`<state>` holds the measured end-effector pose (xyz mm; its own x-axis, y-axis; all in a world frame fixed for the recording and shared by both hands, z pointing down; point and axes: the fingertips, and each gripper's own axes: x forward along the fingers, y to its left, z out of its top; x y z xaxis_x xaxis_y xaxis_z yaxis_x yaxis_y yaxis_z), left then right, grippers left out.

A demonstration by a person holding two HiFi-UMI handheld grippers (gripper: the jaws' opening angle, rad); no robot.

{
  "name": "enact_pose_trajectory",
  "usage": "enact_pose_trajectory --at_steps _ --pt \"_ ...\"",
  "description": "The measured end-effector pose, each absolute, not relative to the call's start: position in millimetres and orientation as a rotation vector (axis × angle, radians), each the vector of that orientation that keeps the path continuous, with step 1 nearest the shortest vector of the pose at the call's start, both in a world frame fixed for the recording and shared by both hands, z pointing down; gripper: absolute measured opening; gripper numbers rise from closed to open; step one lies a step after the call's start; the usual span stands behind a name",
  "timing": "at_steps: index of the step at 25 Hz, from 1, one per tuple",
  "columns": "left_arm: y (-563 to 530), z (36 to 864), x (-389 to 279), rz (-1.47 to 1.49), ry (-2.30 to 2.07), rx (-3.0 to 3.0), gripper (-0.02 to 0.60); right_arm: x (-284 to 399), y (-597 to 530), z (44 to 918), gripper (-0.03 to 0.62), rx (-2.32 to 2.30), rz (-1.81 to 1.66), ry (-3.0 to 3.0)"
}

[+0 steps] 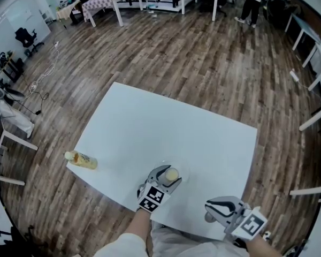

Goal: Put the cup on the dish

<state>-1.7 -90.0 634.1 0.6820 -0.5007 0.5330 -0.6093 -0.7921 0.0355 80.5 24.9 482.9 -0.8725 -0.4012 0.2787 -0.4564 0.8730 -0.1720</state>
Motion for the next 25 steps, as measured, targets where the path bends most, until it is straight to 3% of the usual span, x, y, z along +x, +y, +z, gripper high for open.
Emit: enact_pose_trajectory --at_steps 21,25 --pt "-94.1 637.1 5.8 0.708 -0.889 2.696 0.265 87.0 17.4 480.3 0.035 0.67 0.365 -2.805" --pt "-88.9 641.4 7.2 0.736 -0.877 2.706 0.33 86.7 19.5 480.9 0.035 0.657 0.351 -2.798"
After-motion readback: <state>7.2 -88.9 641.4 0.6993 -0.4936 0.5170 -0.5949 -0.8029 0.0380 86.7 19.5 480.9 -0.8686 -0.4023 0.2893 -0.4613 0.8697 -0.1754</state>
